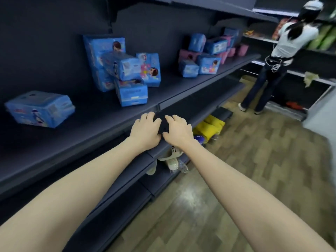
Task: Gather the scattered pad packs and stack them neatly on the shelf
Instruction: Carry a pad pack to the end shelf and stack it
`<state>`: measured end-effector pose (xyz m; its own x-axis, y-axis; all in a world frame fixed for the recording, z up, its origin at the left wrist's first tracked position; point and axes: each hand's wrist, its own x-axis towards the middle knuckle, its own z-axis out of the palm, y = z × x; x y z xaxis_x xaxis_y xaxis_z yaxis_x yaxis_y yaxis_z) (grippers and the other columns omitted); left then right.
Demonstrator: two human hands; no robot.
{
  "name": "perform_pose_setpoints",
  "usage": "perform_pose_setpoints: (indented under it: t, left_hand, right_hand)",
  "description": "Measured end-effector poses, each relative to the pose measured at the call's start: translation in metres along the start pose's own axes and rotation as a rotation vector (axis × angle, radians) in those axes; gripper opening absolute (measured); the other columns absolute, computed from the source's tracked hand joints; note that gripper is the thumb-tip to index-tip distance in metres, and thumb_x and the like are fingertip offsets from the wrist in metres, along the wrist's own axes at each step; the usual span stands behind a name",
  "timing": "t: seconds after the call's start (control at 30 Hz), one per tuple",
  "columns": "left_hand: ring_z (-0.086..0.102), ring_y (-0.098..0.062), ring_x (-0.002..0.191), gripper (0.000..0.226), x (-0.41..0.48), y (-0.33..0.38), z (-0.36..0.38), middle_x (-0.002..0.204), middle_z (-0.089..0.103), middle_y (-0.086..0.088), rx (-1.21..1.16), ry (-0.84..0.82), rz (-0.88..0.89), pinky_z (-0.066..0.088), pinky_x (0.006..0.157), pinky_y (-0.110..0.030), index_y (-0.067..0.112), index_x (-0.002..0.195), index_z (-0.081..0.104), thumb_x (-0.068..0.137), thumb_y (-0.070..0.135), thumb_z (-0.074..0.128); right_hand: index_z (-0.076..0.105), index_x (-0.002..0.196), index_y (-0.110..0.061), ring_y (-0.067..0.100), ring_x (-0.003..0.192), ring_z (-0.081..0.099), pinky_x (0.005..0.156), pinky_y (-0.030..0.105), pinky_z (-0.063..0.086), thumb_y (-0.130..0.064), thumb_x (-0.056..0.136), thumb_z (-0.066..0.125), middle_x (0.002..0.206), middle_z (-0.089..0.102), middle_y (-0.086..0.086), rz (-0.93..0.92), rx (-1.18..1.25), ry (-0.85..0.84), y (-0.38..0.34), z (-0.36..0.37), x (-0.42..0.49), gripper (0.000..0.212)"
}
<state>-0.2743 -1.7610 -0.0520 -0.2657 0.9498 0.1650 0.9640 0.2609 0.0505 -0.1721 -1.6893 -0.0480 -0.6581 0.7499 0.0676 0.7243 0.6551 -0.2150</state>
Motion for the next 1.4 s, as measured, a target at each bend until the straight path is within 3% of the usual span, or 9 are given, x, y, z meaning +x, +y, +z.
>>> perform_pose_setpoints:
  t: [0.13, 0.4, 0.7, 1.1, 1.4]
  left_hand:
    - [0.032, -0.030, 0.130, 0.048, 0.026, 0.045, 0.022, 0.144, 0.030, -0.011, 0.023, -0.025, 0.136, 0.038, 0.094, -0.039, 0.010, 0.132, 0.042, 0.090, 0.032, 0.049]
    - [0.039, -0.031, 0.121, 0.042, 0.079, 0.130, 0.053, 0.135, 0.037, -0.010, 0.029, -0.063, 0.356, 0.040, 0.085, -0.038, 0.010, 0.125, 0.045, 0.089, 0.031, 0.051]
    - [0.038, -0.032, 0.122, 0.045, 0.164, 0.208, 0.086, 0.132, 0.038, -0.011, 0.021, -0.115, 0.528, 0.041, 0.090, -0.042, 0.011, 0.127, 0.042, 0.088, 0.032, 0.053]
    - [0.033, -0.031, 0.129, 0.044, 0.322, 0.303, 0.112, 0.141, 0.032, -0.013, 0.047, -0.077, 0.711, 0.040, 0.098, -0.041, 0.012, 0.130, 0.040, 0.090, 0.027, 0.051]
    - [0.032, -0.033, 0.129, 0.047, 0.381, 0.356, 0.133, 0.141, 0.032, -0.013, 0.029, -0.139, 0.790, 0.039, 0.099, -0.042, 0.011, 0.131, 0.040, 0.090, 0.030, 0.051]
  right_hand:
    - [0.033, 0.141, -0.017, 0.029, 0.129, 0.036, 0.098, 0.046, 0.036, -0.026, 0.089, 0.054, 0.134, 0.042, 0.006, 0.112, 0.032, 0.018, 0.051, 0.000, -0.010, 0.057]
    - [0.039, 0.134, -0.017, 0.032, 0.129, 0.036, 0.099, 0.046, 0.036, -0.028, 0.088, 0.054, 0.134, 0.042, 0.008, 0.383, 0.049, 0.012, 0.150, -0.002, -0.031, 0.050]
    - [0.035, 0.140, -0.019, 0.031, 0.131, 0.033, 0.102, 0.045, 0.034, -0.030, 0.089, 0.054, 0.140, 0.038, 0.009, 0.617, 0.051, 0.017, 0.252, -0.008, -0.013, 0.055]
    - [0.035, 0.141, -0.016, 0.031, 0.135, 0.028, 0.105, 0.046, 0.029, -0.029, 0.091, 0.053, 0.145, 0.032, 0.012, 0.780, 0.024, 0.029, 0.381, -0.046, 0.067, 0.055]
    - [0.037, 0.139, -0.016, 0.031, 0.136, 0.027, 0.108, 0.046, 0.027, -0.029, 0.090, 0.054, 0.146, 0.032, 0.012, 0.897, 0.068, 0.058, 0.445, -0.058, 0.090, 0.053]
